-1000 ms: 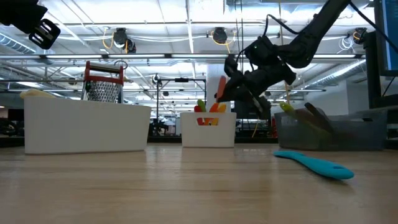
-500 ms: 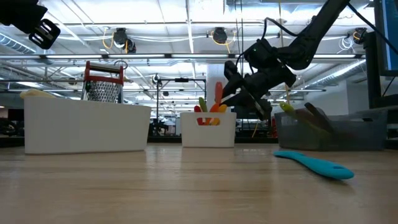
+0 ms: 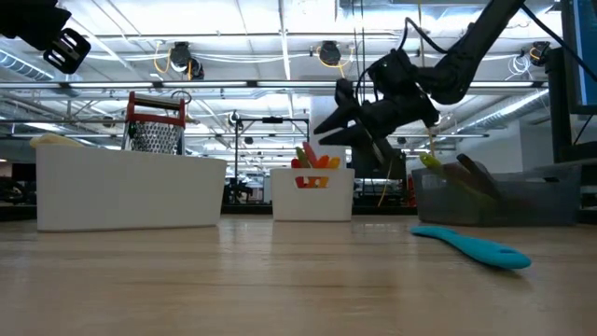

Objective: Pick & Place Kitchen Items
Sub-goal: Put the blue spatula into the top white bin

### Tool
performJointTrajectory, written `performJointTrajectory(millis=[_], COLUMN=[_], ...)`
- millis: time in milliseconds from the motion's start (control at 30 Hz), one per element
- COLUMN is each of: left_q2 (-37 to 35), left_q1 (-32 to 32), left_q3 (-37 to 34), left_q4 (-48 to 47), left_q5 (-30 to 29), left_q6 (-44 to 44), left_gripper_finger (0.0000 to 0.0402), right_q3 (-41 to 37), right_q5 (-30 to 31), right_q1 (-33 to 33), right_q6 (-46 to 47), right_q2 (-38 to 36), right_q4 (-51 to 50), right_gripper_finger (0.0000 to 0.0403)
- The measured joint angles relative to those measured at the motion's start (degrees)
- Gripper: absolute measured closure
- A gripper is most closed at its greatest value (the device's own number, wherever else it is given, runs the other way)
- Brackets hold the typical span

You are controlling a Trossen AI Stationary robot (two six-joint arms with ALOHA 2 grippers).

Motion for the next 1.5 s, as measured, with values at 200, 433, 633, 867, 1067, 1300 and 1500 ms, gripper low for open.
performJointTrajectory(millis=[200,433,633,867,1067,1300,1500], left_q2=[-0.01,-0.02,0.0,-0.02,-0.02,-0.01,-0.02], left_q1=[-0.01,-0.01,0.0,-0.02,0.0,0.0,-0.01], left_q3=[0.0,0.0,0.0,0.0,0.0,0.0,0.0], left_q4=[0.0,0.0,0.0,-0.02,0.0,0.0,0.0], left_q5=[-0.02,0.0,0.0,0.0,0.0,-0.02,-0.02], left_q6=[0.0,-0.06,-0.13,-0.11,-0.13,-0.11,-0.07], left_gripper_finger=[0.0332,0.0332,0.0332,0.0332,0.0332,0.0332,0.0332], right_q3=[0.0,0.0,-0.02,0.0,-0.04,-0.04,-0.02], right_q5=[-0.19,-0.27,0.16,4.79,9.06,14.41,18.43], right_q1=[2.31,6.66,10.97,16.41,22.65,30.51,36.14], right_q6=[2.67,1.13,-2.74,-7.89,-12.73,-14.29,-13.6], right_q2=[0.0,-2.22,-6.62,-11.49,-14.27,-15.84,-16.11], right_q4=[7.4,11.97,11.83,9.61,3.69,-1.57,-4.13], right_gripper_finger=[0.0305,0.0308,0.0328,0.0367,0.0399,0.0401,0.0402])
